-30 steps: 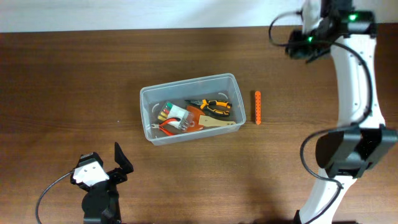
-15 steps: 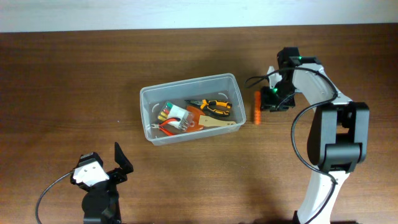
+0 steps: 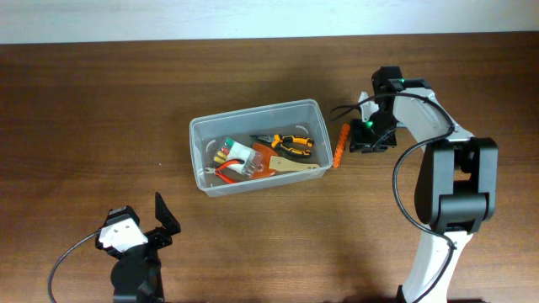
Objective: Pack container
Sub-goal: 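Grasp the orange bead strip by its end with the right gripper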
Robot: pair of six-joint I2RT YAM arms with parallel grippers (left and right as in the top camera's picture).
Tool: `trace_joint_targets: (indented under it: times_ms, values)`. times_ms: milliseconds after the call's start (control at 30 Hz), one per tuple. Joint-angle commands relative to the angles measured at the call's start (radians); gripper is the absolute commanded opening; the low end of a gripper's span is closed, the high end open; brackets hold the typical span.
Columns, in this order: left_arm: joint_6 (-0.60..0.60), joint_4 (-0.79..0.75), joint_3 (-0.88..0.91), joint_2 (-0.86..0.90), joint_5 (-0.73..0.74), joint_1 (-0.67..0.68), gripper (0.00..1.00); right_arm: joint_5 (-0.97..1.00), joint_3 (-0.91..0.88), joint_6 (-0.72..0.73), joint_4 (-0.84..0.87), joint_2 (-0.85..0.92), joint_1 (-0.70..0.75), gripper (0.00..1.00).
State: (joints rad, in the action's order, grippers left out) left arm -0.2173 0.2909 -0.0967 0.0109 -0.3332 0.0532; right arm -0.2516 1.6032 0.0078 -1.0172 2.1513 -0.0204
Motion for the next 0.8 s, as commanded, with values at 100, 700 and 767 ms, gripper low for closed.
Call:
trace_joint_targets:
  times_ms: [100, 700, 767]
  values:
    - [0.009, 0.001, 0.004, -0.005, -0.004, 0.004, 0.99, -0.078, 0.095, 0.064, 0.002, -0.135, -0.008, 0.3]
    - [0.009, 0.001, 0.004, -0.005, -0.004, 0.004, 0.99, 0.191, 0.085, 0.447, 0.046, -0.061, -0.168, 0.36]
    - [0.009, 0.001, 0.004, -0.005, -0.004, 0.004, 0.99, 0.206, 0.085, 0.46, 0.042, -0.061, -0.155, 0.36]
